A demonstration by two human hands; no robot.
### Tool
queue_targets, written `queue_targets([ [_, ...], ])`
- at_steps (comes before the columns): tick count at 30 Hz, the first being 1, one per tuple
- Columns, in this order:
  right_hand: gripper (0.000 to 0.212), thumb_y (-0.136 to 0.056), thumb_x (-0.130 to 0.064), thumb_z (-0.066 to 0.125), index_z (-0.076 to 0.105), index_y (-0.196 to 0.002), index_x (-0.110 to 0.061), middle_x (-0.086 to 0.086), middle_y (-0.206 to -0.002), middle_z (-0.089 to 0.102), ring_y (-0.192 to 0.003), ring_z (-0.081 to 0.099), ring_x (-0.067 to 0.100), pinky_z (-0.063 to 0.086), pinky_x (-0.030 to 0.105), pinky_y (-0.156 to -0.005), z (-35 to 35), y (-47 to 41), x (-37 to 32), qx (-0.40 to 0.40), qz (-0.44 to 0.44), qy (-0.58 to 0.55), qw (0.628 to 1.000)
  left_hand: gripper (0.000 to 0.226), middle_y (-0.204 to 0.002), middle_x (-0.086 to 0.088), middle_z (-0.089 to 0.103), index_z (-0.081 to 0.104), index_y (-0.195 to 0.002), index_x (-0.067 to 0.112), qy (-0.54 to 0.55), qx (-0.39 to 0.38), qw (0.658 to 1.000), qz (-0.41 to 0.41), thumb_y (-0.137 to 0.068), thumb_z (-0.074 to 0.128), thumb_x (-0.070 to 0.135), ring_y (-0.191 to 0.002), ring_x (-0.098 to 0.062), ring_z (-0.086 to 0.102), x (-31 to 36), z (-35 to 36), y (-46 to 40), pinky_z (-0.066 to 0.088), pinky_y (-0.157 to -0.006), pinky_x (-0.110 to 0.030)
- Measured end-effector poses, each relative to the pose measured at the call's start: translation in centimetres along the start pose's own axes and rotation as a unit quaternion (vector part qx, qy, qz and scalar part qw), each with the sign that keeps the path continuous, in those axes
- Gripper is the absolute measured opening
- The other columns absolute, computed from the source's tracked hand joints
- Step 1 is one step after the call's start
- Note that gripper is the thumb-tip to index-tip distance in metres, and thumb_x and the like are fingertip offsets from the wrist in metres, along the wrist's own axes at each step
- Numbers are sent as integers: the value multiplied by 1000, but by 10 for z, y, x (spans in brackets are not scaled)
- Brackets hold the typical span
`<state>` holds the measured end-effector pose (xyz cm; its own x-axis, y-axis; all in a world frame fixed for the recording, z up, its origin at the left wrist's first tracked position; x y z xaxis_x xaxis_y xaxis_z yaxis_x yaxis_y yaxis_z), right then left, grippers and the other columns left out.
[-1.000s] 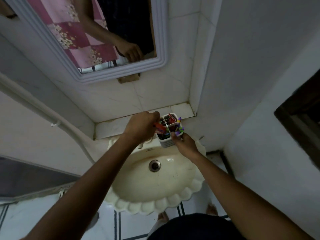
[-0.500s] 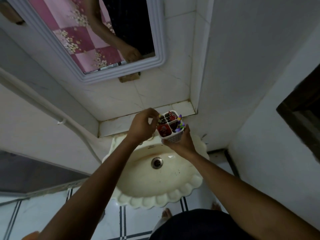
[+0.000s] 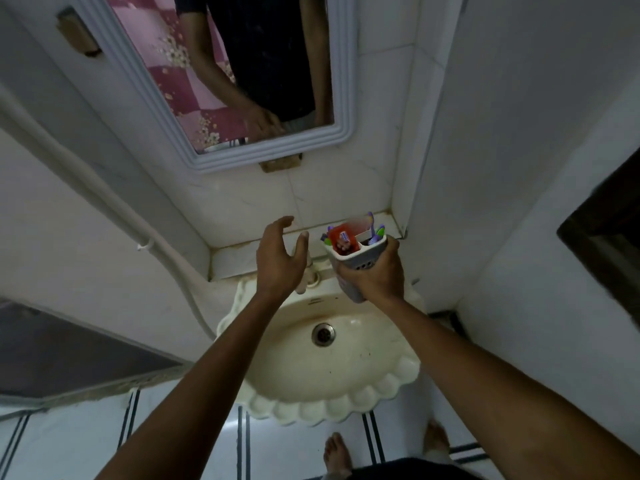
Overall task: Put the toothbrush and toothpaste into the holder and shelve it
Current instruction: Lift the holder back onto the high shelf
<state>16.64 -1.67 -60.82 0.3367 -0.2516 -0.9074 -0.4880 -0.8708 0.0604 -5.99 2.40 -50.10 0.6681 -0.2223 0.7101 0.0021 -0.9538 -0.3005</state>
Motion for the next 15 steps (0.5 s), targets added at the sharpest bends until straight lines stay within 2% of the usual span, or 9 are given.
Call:
queue_targets([
  [4, 132, -49, -71, 98, 45, -155, -14, 6, -148, 67, -127, 70, 24, 60, 32, -93, -33, 3, -49, 57, -71, -36, 995, 51, -144, -1, 62, 58, -146, 16, 4, 20, 998, 52, -103, 64, 42, -133, -17, 58, 19, -20, -22, 49, -112, -41],
  [8, 123, -48, -69, 94, 49, -147, -11, 2, -134, 70, -114, 72, 20, 53, 8, -79, -70, 2, -116, 106, -138, -102, 979, 48, -138, -5, 66, 61, -142, 13, 6, 52, 990, 130, -102, 66, 39, -128, -19, 61, 60, -50, -49, 51, -108, -43],
  [11, 117, -52, -68, 96, 49, -143, -11, 0, -131, 68, -109, 71, 14, 54, 6, -77, -104, -3, -175, 128, -195, -147, 961, 50, -140, -5, 65, 60, -144, 14, 5, 84, 984, 160, -102, 66, 41, -128, -20, 61, 97, -78, -69, 51, -107, -42],
  [15, 112, -55, -68, 96, 48, -138, -9, -4, -122, 66, -104, 66, -7, 50, 3, -74, -153, -12, -255, 154, -267, -182, 934, 53, -140, -5, 64, 58, -145, 14, 10, 140, 970, 200, -102, 66, 44, -126, -18, 61, 156, -119, -95, 53, -103, -35],
])
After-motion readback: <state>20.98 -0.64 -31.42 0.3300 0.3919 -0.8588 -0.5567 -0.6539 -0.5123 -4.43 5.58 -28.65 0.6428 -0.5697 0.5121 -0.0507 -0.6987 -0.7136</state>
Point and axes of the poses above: each hand's wrist, its own y-axis away from the middle knuckle, its own z-axis out of the palm, x = y × z, the point moved 6 cm from there along -y, towards the middle knuckle
